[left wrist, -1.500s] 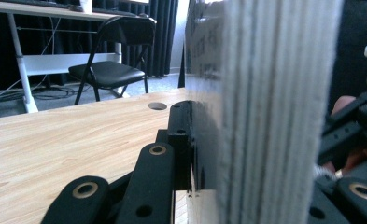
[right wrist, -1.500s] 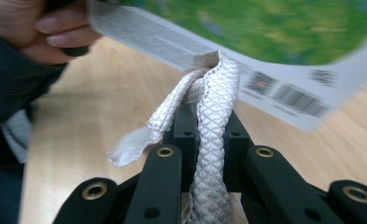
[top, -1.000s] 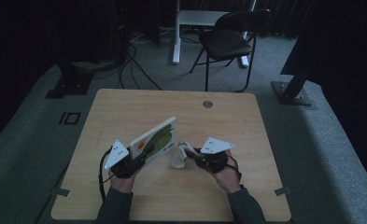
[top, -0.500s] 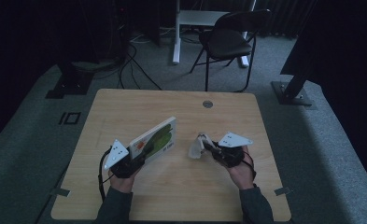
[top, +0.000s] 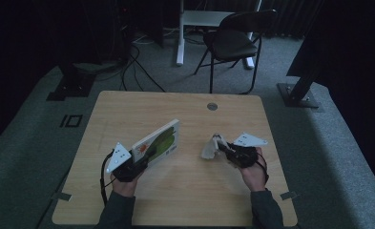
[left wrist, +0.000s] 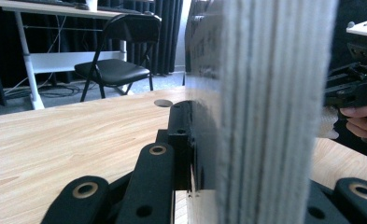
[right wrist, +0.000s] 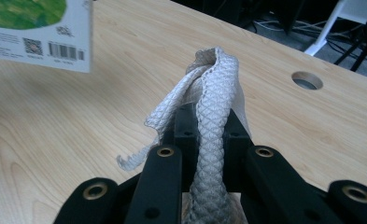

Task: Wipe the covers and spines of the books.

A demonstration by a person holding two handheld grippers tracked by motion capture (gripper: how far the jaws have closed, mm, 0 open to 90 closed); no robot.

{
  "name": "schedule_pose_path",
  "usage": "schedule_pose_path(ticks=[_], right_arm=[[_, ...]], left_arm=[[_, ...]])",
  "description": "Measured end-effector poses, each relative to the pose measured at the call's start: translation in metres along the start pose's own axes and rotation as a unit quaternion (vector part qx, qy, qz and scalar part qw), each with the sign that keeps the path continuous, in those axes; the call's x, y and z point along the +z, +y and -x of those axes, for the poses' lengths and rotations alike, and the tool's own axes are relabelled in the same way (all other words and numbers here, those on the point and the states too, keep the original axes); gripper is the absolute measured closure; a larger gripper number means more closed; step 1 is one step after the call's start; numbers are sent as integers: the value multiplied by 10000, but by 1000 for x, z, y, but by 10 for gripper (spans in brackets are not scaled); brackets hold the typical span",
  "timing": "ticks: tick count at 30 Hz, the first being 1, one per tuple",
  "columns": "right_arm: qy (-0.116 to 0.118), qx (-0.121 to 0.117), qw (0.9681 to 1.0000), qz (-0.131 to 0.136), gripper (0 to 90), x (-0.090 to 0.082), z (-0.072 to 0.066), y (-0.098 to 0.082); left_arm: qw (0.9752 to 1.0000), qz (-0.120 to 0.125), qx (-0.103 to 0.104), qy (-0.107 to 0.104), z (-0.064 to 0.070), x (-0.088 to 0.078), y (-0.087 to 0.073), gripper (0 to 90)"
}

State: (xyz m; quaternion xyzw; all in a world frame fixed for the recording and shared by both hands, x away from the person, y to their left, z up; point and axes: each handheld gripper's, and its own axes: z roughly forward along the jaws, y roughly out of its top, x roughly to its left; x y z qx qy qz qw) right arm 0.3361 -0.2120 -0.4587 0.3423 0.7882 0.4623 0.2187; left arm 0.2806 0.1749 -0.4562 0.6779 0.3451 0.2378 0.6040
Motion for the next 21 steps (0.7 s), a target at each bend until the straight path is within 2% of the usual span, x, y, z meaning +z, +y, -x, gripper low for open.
schedule_pose_path(ticks=[7, 13, 21], right_arm=[[-105, 159, 9998, -90, 813, 0, 11, -6], [-200, 194, 9993, -254, 805, 4, 16, -14], [-159, 209, 9992, -313, 631, 8, 17, -16]], left_arm=[[10000, -25, 15, 54, -2, 0, -2, 781], [10000, -31, 28, 78, -2, 0, -2, 781], [9999, -35, 52, 115, -3, 0, -3, 781]])
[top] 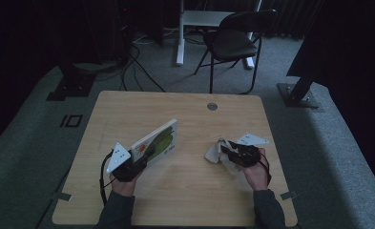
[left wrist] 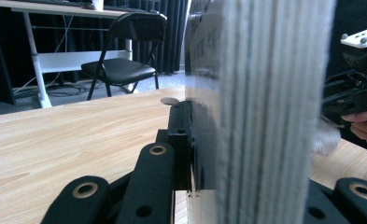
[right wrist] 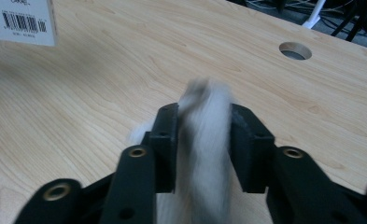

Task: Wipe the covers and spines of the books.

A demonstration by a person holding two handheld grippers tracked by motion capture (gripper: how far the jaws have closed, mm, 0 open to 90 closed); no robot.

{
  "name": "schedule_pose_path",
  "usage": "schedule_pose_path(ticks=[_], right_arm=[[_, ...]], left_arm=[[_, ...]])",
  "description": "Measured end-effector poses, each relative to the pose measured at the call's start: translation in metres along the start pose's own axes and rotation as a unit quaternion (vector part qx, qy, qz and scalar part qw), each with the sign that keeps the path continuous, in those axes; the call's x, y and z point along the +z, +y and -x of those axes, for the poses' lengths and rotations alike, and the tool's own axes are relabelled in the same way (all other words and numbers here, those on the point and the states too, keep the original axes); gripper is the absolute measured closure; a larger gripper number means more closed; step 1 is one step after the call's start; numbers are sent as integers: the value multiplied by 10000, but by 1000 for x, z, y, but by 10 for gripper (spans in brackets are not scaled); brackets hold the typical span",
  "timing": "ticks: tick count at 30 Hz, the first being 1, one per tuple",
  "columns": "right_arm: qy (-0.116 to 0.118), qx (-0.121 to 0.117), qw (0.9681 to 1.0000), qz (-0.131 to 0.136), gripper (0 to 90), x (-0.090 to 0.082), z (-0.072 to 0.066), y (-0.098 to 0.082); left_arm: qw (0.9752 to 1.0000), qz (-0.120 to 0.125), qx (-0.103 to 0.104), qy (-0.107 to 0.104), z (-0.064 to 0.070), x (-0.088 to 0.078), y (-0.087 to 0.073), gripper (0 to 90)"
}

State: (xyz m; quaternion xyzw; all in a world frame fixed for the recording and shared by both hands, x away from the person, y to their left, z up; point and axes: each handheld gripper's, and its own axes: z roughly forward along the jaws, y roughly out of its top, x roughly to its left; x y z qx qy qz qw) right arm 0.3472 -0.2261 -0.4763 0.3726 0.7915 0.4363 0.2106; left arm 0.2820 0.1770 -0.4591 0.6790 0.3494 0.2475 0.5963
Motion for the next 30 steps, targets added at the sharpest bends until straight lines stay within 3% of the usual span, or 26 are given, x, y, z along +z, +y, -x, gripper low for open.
schedule_pose_path(ticks=[5, 18, 23, 30], right_arm=[[8, 41, 10000, 46, 557, -1, 0, 1], [62, 82, 9999, 90, 531, -2, 1, 1], [78, 94, 9999, 72, 519, -1, 0, 1], [103, 74, 9999, 51, 519, 0, -1, 1]], left_arm=[[10000, -21, 14, 15, 0, 1, -1, 781], [9999, -55, 65, 79, 0, 3, -4, 781], [9994, -57, 193, 272, 1, 5, -7, 781], [9987, -76, 220, 454, -4, 6, -13, 782]])
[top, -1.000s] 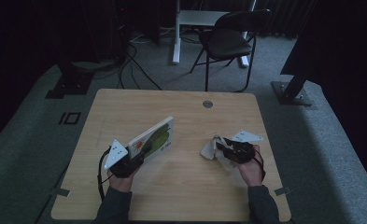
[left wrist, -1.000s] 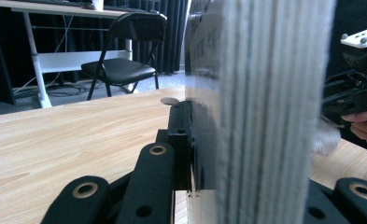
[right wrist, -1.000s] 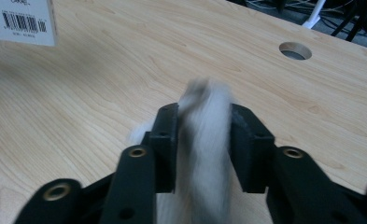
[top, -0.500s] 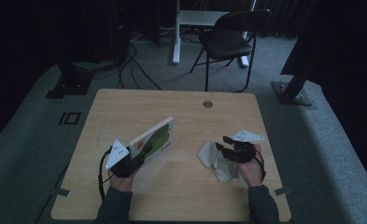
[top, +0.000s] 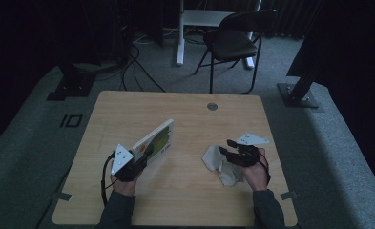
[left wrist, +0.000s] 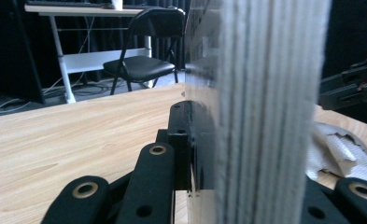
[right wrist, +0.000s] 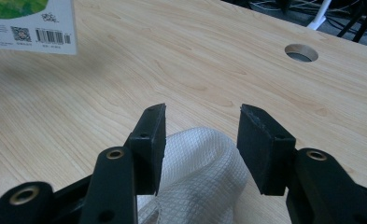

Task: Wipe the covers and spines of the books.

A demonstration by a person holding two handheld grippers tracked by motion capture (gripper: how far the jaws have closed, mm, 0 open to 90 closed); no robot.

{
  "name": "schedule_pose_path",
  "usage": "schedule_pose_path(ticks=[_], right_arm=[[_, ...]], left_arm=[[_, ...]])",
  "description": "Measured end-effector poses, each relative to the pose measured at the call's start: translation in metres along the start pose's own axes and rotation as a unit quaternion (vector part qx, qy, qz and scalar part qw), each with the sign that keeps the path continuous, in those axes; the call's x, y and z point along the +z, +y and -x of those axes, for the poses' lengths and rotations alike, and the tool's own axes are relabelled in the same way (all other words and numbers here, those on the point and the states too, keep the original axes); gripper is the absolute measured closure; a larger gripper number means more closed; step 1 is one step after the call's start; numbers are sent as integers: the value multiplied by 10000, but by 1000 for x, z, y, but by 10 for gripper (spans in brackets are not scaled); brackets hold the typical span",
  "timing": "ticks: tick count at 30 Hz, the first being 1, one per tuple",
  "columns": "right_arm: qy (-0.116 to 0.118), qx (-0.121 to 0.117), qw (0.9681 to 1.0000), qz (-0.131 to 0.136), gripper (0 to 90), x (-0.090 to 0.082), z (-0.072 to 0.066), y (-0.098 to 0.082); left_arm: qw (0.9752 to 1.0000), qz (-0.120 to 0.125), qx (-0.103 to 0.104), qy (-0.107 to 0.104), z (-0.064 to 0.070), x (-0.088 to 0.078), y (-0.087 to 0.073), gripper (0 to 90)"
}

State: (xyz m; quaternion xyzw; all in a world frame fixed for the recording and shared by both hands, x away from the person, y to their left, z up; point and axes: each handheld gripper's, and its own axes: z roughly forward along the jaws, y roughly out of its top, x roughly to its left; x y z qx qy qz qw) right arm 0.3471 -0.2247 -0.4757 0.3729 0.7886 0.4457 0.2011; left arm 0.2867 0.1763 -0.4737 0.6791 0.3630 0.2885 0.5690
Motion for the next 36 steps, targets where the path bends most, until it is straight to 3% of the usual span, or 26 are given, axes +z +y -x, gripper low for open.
schedule_pose_path(ticks=[13, 16, 36], right_arm=[[35, 4, 10000, -26, 514, 3, -2, 0], [40, 15, 10000, -34, 513, 4, -2, 0], [90, -22, 9999, -45, 512, 6, -5, 0]], left_arm=[[9997, -102, 104, 177, -2, 6, -8, 781], [9998, -91, 10, 181, -3, 7, -12, 781], [9992, -308, 16, 253, -10, 19, -28, 781]])
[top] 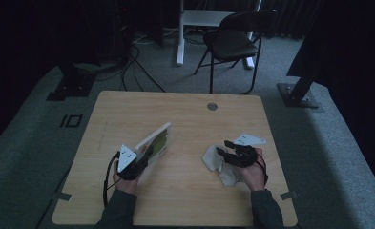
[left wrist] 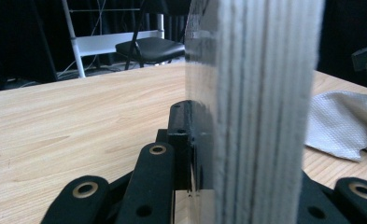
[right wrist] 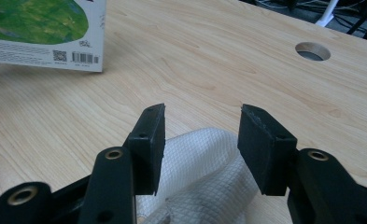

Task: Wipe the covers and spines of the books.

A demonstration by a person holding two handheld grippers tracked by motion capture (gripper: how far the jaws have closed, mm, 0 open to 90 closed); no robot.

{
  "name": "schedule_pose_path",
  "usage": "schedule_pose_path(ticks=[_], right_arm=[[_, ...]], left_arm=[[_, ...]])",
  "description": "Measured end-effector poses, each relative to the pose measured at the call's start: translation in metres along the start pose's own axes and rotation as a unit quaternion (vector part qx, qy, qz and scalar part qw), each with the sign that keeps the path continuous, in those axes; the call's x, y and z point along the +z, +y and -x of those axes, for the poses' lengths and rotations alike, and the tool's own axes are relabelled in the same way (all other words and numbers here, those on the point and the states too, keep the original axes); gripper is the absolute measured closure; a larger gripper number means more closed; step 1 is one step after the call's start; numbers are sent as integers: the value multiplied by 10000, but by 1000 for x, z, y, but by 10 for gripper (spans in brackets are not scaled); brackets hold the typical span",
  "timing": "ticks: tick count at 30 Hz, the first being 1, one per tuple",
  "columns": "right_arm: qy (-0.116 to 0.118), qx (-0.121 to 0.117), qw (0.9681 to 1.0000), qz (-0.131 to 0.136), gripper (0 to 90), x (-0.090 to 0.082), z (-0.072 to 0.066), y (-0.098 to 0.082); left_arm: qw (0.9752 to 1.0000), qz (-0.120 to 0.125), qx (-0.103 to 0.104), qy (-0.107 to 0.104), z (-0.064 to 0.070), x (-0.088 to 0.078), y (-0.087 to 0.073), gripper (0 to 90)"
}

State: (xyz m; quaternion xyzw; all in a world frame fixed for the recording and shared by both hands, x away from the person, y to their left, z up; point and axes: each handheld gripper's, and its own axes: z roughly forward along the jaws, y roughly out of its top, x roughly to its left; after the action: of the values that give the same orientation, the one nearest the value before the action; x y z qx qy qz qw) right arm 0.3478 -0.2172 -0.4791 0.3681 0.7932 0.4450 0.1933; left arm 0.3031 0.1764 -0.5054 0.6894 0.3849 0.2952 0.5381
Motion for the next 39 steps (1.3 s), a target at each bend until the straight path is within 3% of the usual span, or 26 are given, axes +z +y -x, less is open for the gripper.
schedule_pose_path(ticks=[16, 27, 39], right_arm=[[35, -38, 10000, -28, 512, 3, -3, 0], [37, -37, 10000, -19, 512, 2, -4, 1], [35, -36, 10000, -21, 512, 2, -4, 1]], left_arm=[[9999, -24, -141, -25, -6, 3, -5, 780], [9992, -395, -86, -17, -6, 11, -11, 779], [9984, -548, -134, 22, -8, 14, -15, 772]])
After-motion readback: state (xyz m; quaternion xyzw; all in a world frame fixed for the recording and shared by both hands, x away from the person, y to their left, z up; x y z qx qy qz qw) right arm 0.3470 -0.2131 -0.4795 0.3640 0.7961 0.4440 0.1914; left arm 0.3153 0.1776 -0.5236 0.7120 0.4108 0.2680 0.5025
